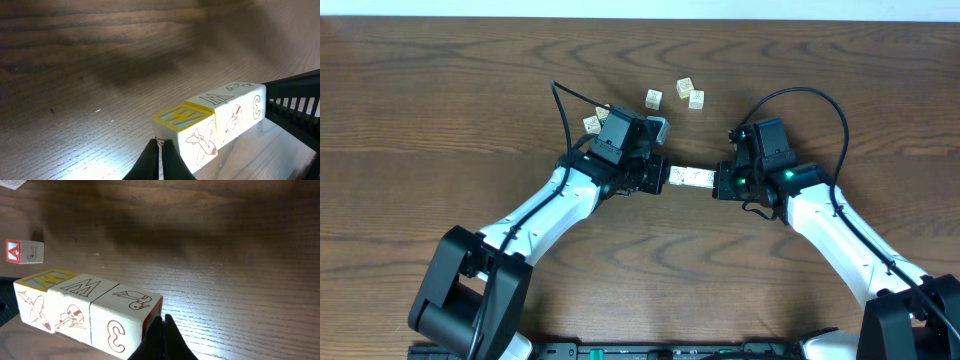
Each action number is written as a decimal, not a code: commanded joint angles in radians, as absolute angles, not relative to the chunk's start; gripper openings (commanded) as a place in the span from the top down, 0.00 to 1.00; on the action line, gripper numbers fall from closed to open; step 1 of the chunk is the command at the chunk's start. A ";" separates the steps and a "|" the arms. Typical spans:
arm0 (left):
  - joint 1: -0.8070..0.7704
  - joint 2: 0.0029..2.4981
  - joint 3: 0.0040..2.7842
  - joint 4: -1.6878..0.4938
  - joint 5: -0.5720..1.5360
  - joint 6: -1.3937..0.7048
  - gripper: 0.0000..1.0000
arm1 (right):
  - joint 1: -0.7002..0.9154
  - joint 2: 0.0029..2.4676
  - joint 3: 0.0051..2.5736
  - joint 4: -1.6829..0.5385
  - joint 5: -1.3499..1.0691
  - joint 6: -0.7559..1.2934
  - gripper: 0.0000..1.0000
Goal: Lift 3 blocks
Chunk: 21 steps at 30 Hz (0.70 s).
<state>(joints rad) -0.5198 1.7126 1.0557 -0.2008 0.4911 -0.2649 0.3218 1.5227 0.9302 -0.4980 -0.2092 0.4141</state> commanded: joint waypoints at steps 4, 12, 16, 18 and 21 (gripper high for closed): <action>-0.568 1.698 1.113 -0.174 0.665 -0.267 0.93 | 0.375 1.491 0.985 -0.465 -0.484 0.419 0.99; -0.568 1.698 1.116 -0.174 0.665 -0.267 0.93 | 0.375 1.490 0.988 -0.465 -0.484 0.418 0.99; -0.568 1.698 1.131 -0.175 0.666 -0.268 0.93 | 0.375 1.489 0.990 -0.465 -0.484 0.419 0.99; -0.568 1.698 1.135 -0.175 0.665 -0.268 0.93 | 0.375 1.488 0.992 -0.465 -0.484 0.419 0.99; -0.568 1.698 1.137 -0.175 0.665 -0.268 0.93 | 0.375 1.488 1.000 -0.466 -0.484 0.418 0.99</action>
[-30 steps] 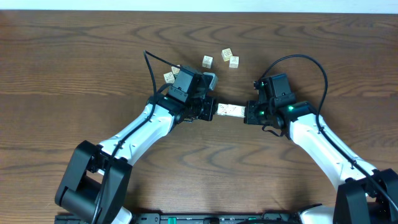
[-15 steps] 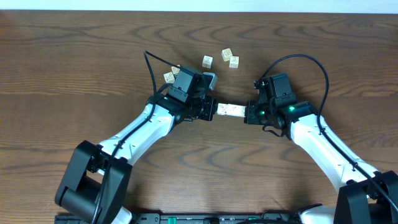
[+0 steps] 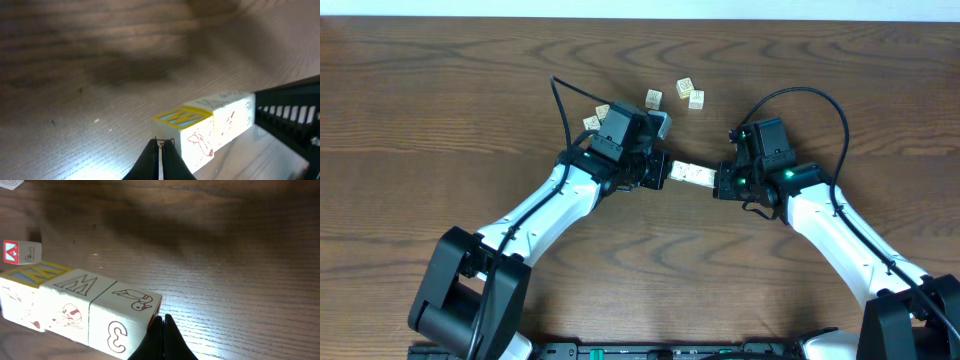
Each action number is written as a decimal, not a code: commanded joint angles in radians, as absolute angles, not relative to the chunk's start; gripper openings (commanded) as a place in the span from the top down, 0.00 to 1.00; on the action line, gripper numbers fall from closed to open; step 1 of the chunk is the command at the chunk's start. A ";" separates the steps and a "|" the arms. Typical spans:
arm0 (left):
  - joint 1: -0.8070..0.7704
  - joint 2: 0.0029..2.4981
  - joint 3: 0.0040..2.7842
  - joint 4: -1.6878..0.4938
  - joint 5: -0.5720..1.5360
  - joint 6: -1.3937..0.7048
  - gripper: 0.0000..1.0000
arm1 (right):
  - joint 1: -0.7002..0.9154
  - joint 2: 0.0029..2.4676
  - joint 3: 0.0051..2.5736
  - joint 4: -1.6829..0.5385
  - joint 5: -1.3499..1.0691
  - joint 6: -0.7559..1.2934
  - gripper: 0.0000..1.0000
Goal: Lift 3 blocks
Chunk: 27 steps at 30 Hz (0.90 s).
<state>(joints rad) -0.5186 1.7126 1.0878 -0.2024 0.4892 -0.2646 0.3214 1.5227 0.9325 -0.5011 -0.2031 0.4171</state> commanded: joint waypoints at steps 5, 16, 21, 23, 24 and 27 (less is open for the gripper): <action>-0.568 1.698 1.137 -0.175 0.666 -0.268 0.93 | 0.375 1.487 1.008 -0.471 -0.484 0.418 0.99; -0.568 1.698 1.137 -0.182 0.665 -0.267 0.92 | 0.375 1.467 1.008 -0.475 -0.483 0.418 0.99; -0.568 1.698 1.137 -0.182 0.666 -0.268 0.93 | 0.375 1.463 1.008 -0.477 -0.484 0.414 0.99; -0.568 1.698 1.137 -0.182 0.666 -0.269 0.93 | 0.375 1.463 1.008 -0.476 -0.484 0.414 0.99; -0.568 1.698 1.137 -0.182 0.666 -0.271 0.93 | 0.375 1.463 1.010 -0.476 -0.484 0.414 0.99; -0.568 1.698 1.137 -0.182 0.666 -0.271 0.93 | 0.375 1.463 1.014 -0.477 -0.484 0.414 0.99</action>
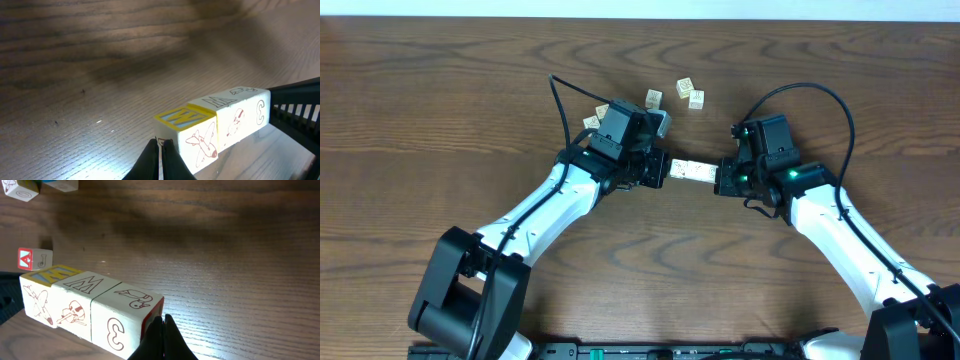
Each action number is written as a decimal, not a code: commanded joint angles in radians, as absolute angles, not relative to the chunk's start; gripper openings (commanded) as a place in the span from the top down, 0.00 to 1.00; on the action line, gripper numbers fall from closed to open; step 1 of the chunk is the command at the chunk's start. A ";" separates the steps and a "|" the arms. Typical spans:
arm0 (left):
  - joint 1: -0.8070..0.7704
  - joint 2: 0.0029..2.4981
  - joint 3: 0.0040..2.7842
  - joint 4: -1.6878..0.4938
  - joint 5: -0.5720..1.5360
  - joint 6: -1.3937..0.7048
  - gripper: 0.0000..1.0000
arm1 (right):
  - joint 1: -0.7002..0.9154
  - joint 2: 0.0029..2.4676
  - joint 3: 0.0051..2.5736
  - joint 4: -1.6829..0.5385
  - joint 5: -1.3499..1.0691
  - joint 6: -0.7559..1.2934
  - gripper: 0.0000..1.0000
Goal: Lift 3 blocks
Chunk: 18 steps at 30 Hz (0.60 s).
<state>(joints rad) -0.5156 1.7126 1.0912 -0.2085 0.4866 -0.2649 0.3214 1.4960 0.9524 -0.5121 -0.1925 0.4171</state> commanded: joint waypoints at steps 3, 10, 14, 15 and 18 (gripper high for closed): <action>-0.568 1.698 1.137 -0.182 0.666 -0.271 0.93 | 0.375 1.463 1.016 -0.477 -0.484 0.414 0.99; -0.568 1.698 1.137 -0.181 0.666 -0.271 0.93 | 0.375 1.463 1.017 -0.479 -0.483 0.414 0.99; -0.568 1.698 1.138 -0.181 0.666 -0.271 0.93 | 0.375 1.463 1.027 -0.482 -0.484 0.414 0.99; -0.568 1.698 1.138 -0.181 0.666 -0.271 0.93 | 0.375 1.463 1.029 -0.482 -0.484 0.414 0.99; -0.568 1.698 1.138 -0.181 0.666 -0.271 0.93 | 0.375 1.463 1.032 -0.484 -0.484 0.413 0.99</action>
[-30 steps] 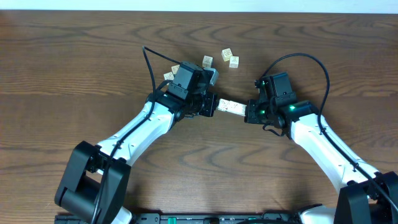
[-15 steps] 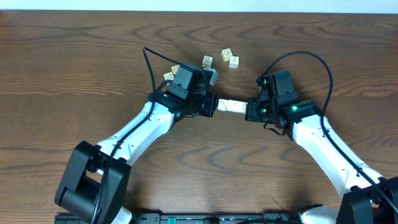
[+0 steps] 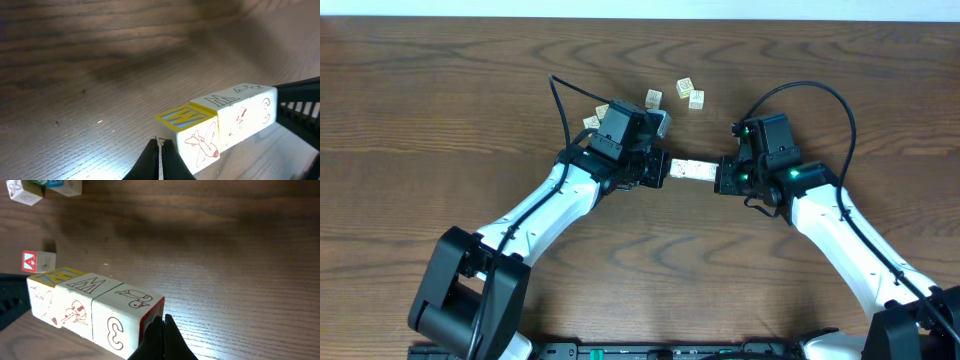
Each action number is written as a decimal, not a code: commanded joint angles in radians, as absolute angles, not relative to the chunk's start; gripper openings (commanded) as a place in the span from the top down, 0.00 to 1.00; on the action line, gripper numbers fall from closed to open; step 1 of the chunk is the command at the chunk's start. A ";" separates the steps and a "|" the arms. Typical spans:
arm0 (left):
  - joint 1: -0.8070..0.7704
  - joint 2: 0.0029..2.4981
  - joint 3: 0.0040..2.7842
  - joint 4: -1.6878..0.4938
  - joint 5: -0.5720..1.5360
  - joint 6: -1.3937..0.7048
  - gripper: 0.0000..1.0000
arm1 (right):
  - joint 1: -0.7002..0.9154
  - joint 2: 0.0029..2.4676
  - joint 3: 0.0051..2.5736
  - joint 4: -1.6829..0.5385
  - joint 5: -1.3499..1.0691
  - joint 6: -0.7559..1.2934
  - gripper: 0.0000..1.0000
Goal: Lift 3 blocks
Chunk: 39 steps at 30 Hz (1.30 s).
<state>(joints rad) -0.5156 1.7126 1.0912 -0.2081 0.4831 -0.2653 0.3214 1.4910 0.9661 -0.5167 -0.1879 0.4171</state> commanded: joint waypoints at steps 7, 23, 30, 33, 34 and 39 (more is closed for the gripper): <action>-0.568 1.698 1.146 -0.181 0.666 -0.271 0.93 | 0.375 1.463 1.032 -0.483 -0.483 0.414 0.99; -0.568 1.698 1.160 -0.181 0.665 -0.271 0.93 | 0.375 1.463 1.034 -0.483 -0.483 0.414 0.99; -0.568 1.698 1.161 -0.181 0.665 -0.271 0.93 | 0.375 1.463 1.036 -0.483 -0.483 0.414 0.99; -0.568 1.698 1.162 -0.181 0.665 -0.270 0.93 | 0.375 1.463 1.042 -0.483 -0.483 0.414 0.99; -0.568 1.698 1.162 -0.181 0.665 -0.271 0.93 | 0.375 1.463 1.045 -0.484 -0.483 0.413 0.99; -0.568 1.698 1.163 -0.181 0.665 -0.271 0.93 | 0.375 1.463 1.061 -0.487 -0.483 0.410 0.99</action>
